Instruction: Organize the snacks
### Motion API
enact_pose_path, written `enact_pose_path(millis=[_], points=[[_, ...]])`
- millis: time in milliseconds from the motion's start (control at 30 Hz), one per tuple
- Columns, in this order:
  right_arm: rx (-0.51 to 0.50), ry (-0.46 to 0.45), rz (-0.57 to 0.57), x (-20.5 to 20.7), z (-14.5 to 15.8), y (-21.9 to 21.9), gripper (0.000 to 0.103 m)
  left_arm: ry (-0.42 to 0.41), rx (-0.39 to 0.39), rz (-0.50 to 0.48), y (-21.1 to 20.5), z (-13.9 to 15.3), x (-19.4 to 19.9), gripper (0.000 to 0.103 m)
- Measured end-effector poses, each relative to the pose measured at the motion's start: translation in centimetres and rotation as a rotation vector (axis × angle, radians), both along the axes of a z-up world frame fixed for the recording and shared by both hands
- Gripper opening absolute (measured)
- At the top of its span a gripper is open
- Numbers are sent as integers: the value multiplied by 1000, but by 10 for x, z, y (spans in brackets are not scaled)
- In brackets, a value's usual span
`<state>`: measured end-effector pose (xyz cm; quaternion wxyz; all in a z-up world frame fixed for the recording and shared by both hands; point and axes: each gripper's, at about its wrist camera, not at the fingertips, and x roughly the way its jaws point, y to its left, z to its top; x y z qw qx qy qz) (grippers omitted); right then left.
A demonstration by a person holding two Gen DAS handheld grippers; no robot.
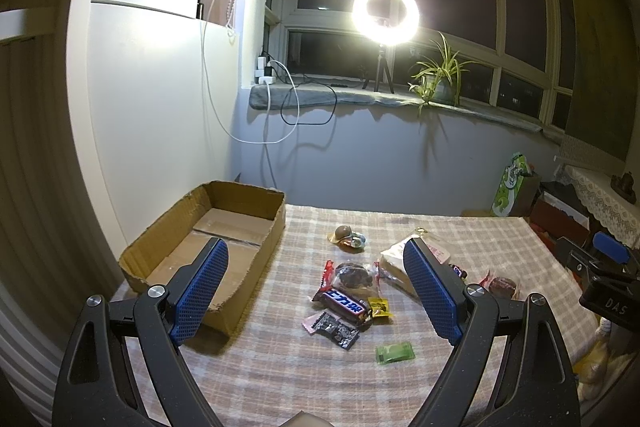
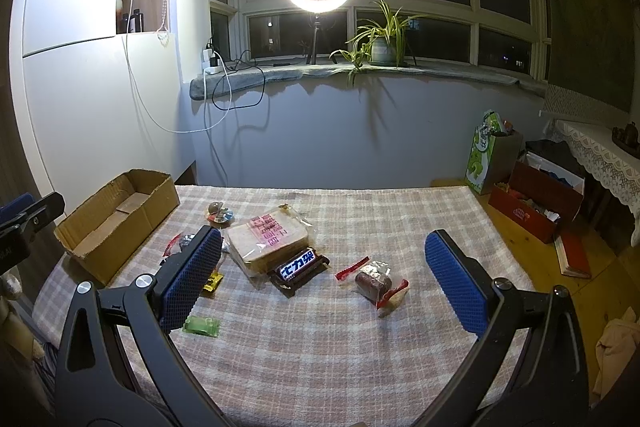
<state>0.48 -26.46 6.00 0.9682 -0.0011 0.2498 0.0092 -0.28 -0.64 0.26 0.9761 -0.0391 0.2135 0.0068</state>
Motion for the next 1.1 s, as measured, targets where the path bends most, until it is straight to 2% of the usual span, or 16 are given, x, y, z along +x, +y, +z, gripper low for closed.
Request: enact_pose_path(millis=[733, 933, 1100], points=[[13, 54, 1, 12, -21, -8, 103, 41, -5, -31, -8, -13, 13, 90], [14, 84, 23, 27, -27, -10, 103, 80, -21, -59, -12, -24, 24, 90], [23, 128, 87, 52, -36, -10, 103, 132, -47, -113, -23, -36, 38, 90]])
